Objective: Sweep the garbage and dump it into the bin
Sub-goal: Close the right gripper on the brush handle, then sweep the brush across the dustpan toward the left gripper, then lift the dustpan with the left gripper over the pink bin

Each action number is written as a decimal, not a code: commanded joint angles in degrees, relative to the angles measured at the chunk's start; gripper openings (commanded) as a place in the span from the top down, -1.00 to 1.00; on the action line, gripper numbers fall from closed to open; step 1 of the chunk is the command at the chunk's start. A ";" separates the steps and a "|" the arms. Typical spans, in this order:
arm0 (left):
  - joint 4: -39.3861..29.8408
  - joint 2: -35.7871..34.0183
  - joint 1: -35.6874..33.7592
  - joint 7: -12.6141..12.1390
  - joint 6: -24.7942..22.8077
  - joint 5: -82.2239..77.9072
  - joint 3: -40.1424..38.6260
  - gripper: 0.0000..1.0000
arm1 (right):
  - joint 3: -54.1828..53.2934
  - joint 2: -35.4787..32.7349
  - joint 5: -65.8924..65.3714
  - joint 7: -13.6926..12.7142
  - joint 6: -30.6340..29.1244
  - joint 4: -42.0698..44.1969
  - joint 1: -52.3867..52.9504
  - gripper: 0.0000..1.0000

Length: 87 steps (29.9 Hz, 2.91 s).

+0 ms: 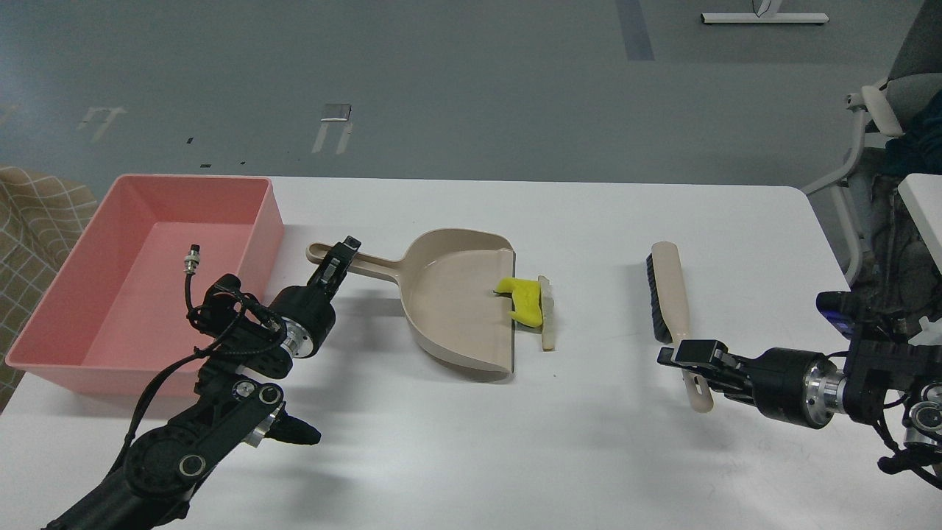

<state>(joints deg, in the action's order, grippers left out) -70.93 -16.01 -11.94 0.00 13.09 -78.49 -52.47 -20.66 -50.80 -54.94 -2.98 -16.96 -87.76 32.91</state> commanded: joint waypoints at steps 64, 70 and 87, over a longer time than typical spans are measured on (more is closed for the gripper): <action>-0.44 -1.04 1.22 2.90 0.09 -0.79 0.26 1.00 | 1.50 18.62 -0.08 -4.67 -0.79 -1.63 3.21 1.00; -0.79 -1.13 1.57 2.90 0.09 -0.79 0.26 1.00 | 0.97 21.97 0.10 -3.09 -0.53 -0.75 3.57 1.00; -1.84 0.81 1.84 3.34 0.26 10.17 -1.06 1.00 | -7.90 12.24 1.77 -3.70 -1.14 -2.07 3.40 1.00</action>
<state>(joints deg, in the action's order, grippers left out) -72.14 -15.37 -9.88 3.24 13.37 -72.77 -53.35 -26.50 -34.22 -53.20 -6.49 -17.96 -89.40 37.30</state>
